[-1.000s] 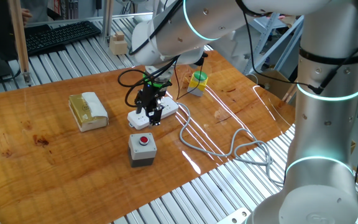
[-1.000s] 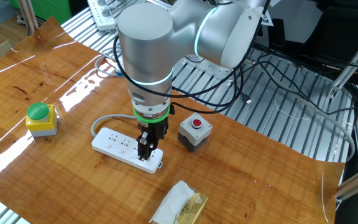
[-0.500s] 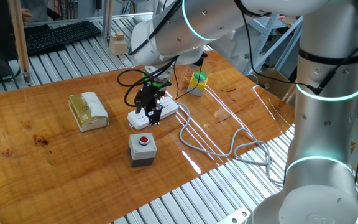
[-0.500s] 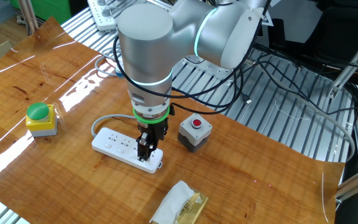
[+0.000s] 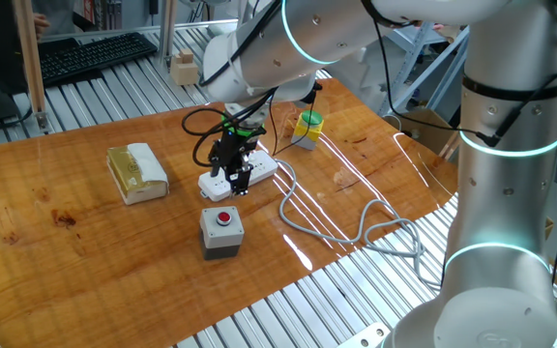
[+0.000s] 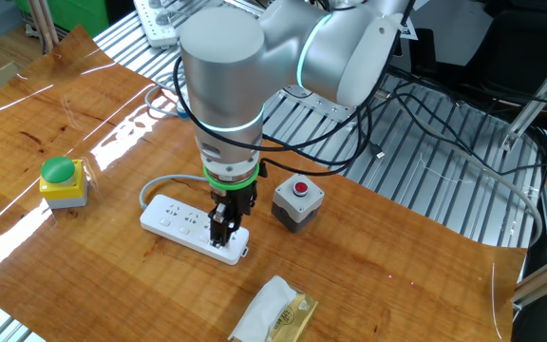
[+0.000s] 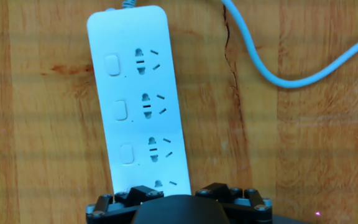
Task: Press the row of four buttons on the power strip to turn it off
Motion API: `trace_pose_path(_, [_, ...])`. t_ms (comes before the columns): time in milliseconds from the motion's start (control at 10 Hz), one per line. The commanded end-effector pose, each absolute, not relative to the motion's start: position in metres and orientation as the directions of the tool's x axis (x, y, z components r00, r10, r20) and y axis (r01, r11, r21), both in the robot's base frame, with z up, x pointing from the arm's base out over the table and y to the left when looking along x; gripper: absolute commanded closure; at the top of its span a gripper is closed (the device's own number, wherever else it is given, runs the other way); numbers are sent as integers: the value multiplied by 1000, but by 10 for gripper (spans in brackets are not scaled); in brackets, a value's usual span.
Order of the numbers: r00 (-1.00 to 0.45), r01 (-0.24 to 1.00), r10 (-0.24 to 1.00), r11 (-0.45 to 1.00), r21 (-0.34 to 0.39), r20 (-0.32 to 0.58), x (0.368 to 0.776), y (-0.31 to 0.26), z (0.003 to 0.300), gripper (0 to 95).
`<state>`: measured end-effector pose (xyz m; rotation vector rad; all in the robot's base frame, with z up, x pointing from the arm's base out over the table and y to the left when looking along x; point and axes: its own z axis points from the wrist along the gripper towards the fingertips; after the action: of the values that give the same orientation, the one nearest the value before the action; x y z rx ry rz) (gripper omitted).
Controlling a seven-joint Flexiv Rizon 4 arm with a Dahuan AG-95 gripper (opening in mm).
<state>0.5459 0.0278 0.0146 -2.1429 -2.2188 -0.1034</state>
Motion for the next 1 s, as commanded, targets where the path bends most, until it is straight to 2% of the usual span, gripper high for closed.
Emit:
trace_pose_path(100, [-35, 999, 996, 34, 13, 84, 546, 28, 10, 190])
trace_pose_path(700, [-69, 995, 995, 74, -70, 69, 548, 34, 42, 190])
trace_pose_path(900, [-231, 967, 972, 235, -95, 49, 546, 33, 55, 190])
trace_pose_path(1000, [-379, 919, 924, 382, -97, 41, 544, 31, 64, 0])
